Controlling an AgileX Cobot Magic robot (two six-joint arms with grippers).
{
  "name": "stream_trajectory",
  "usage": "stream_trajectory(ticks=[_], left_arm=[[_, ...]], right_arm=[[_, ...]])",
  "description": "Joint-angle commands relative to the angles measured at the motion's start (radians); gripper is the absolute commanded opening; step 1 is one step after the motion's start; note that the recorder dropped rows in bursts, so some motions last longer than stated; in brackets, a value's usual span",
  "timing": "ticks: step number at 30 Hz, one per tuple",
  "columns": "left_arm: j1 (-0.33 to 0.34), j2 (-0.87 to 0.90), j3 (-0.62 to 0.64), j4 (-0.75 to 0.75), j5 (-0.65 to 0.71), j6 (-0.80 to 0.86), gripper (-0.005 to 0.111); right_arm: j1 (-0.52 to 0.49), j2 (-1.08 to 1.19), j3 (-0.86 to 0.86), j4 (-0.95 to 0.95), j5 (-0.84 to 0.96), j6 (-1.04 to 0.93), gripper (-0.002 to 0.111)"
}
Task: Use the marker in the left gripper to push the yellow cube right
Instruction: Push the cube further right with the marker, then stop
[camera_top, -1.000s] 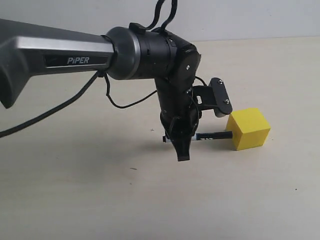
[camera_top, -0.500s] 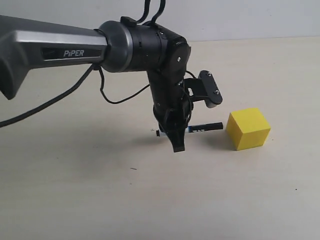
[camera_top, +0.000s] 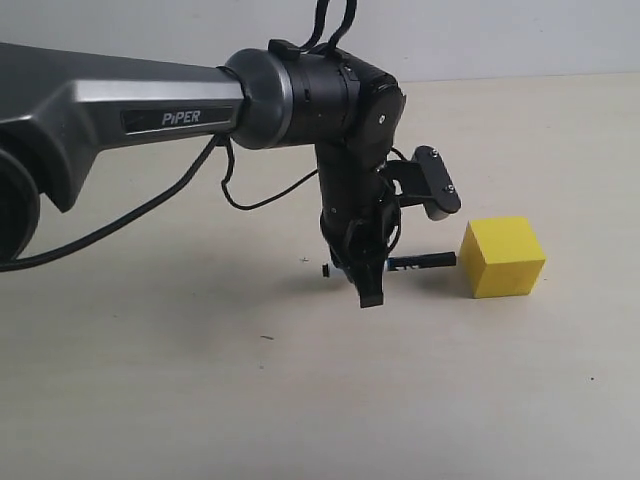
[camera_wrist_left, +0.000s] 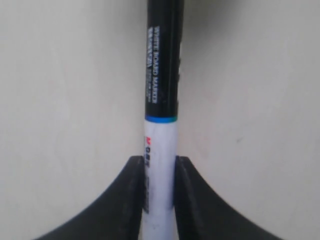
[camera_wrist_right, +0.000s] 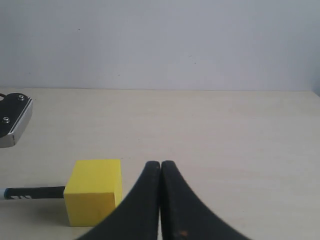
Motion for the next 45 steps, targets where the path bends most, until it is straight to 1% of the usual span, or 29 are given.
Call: stream_trajectory(ticks=[1,4,12,17,26,30,38,41,45], left_arm=[[0.0,-0.004,-0.007,-0.005,0.043,-0.015,0.0],[0.0,-0.004,-0.007,-0.005,0.034,-0.017,0.0],[-0.021,-0.004,-0.014,-0.007,-0.087,0.01,0.0],[-0.031,-0.004,-0.043,-0.007,-0.078,0.017,0.0],[-0.018,-0.004,-0.042,-0.007,0.026,-0.039,0.0],[-0.036,0.0,-0.042,-0.016,-0.022,-0.049,0.0],[-0.1,0.037,-0.043,0.006,-0.103,-0.064,0.0],[-0.095,0.037,-0.043,0.028,-0.104,-0.073,0.0],[-0.063,0.037,-0.043,0.059,-0.077,-0.101,0.0]], right_arm=[[-0.003,-0.006,0.005,-0.004,-0.005,0.0,0.0],[-0.003,-0.006,0.005,-0.004,-0.005,0.0,0.0],[-0.003,-0.006,0.005,-0.004,-0.005,0.0,0.0],[-0.003,-0.006,0.005,-0.004,-0.005,0.0,0.0],[-0.003,-0.006,0.005,-0.004,-0.005,0.0,0.0],[-0.003,-0.006,0.005,-0.004,-0.005,0.0,0.0],[-0.003,-0.006,0.005,-0.004,-0.005,0.0,0.0],[-0.003,-0.006,0.005,-0.004,-0.005,0.0,0.0],[-0.003,-0.006,0.005,-0.004,-0.005,0.0,0.0]])
